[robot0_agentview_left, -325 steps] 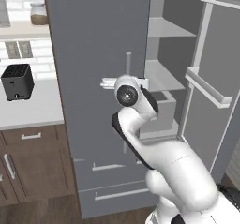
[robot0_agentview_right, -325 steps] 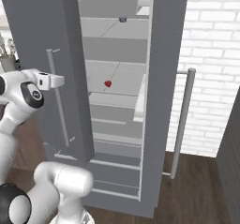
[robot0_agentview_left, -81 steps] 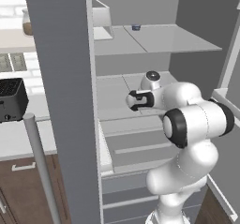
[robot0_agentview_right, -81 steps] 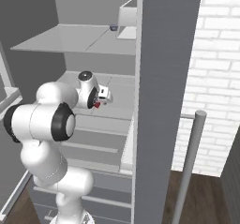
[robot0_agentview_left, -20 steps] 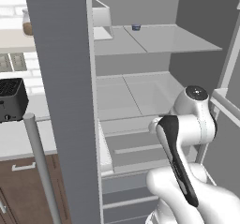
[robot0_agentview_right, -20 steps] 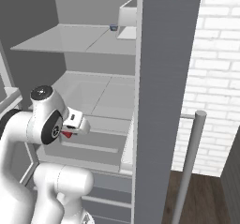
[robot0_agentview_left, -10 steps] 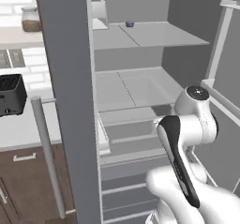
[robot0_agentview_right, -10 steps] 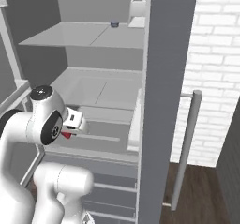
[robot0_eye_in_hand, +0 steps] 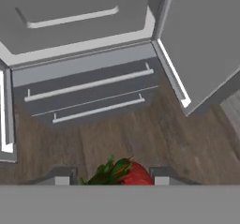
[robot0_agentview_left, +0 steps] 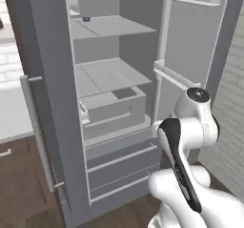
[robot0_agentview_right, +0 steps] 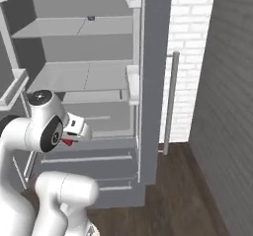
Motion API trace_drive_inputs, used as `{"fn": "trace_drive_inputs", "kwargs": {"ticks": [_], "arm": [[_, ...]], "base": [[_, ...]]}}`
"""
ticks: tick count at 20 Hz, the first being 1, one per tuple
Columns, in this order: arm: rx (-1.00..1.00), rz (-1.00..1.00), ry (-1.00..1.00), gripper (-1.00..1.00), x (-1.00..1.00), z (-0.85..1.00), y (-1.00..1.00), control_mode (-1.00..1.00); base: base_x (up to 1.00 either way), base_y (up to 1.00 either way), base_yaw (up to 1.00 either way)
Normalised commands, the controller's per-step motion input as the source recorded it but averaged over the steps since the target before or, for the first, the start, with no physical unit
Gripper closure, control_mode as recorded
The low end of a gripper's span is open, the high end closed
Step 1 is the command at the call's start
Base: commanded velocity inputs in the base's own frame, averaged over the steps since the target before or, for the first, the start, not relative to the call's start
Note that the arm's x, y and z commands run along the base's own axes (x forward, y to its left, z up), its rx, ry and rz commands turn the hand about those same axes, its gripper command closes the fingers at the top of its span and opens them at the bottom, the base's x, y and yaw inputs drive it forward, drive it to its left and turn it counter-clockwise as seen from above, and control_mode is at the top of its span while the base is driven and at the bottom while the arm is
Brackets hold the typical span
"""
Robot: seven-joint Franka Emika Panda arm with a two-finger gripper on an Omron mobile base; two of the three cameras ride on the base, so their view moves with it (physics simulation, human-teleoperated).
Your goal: Take the strawberry from the fridge and place it on top of the pancake, located on the dining counter.
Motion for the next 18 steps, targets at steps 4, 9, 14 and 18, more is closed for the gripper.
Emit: {"fn": "trace_drive_inputs", "kwargs": {"ticks": [4,9,14,18], "arm": [[0.00,0.00,0.00,1.00,0.00,0.00,0.00,1.00],[0.00,0.00,0.00,1.00,0.00,0.00,0.00,1.00],[0.00,0.00,0.00,1.00,0.00,0.00,0.00,1.00],[0.00,0.00,0.00,1.00,0.00,0.00,0.00,1.00]], "base": [[-0.84,0.03,-0.67],[-0.57,0.01,-0.82],[-0.05,-0.23,-0.87],[0.00,-0.32,-0.90]]}}
